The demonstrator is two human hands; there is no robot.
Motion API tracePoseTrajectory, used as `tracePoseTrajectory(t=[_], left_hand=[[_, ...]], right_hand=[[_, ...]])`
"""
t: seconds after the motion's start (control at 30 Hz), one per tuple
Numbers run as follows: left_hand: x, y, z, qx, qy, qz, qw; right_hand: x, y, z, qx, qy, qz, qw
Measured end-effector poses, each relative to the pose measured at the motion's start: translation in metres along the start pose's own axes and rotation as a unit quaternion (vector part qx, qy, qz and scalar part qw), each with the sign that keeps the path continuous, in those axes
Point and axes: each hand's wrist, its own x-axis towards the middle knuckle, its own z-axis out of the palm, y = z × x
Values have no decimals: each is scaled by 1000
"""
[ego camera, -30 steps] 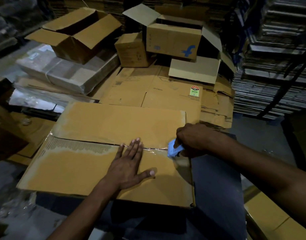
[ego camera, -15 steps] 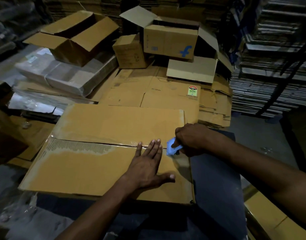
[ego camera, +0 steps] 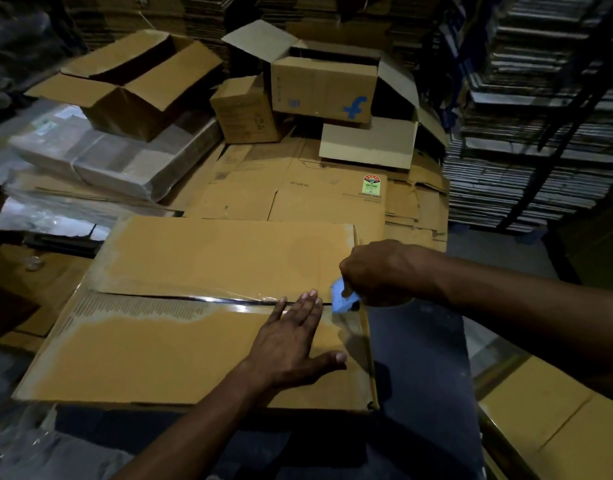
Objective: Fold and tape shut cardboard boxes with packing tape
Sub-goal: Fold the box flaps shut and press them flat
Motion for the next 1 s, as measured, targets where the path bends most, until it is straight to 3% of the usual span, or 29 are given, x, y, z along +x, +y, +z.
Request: tracePoseTrajectory(t=[0.17,0.33,0.43,0.63,0.83,1.0], left_hand=[[1,-1,3,-10,-13,-7,1000],[5,5,-2,42,-6,-7,999],[14,29,-7,35,14,9,999],[31,53,1,16,-24,-3,1000],[42,79,5,-19,13,-21,1000],[45,84,17,-4,7,-46,999]], right_hand=[[-25,34,13,58,-44,45,996],[-36,50,39,70,-14,75,995],[-38,52,46,68,18,50,996],[-38,57,53,44,31,5,999],[-43,62,57,29,44,-46,998],[-59,79,63,103,78,-68,989]])
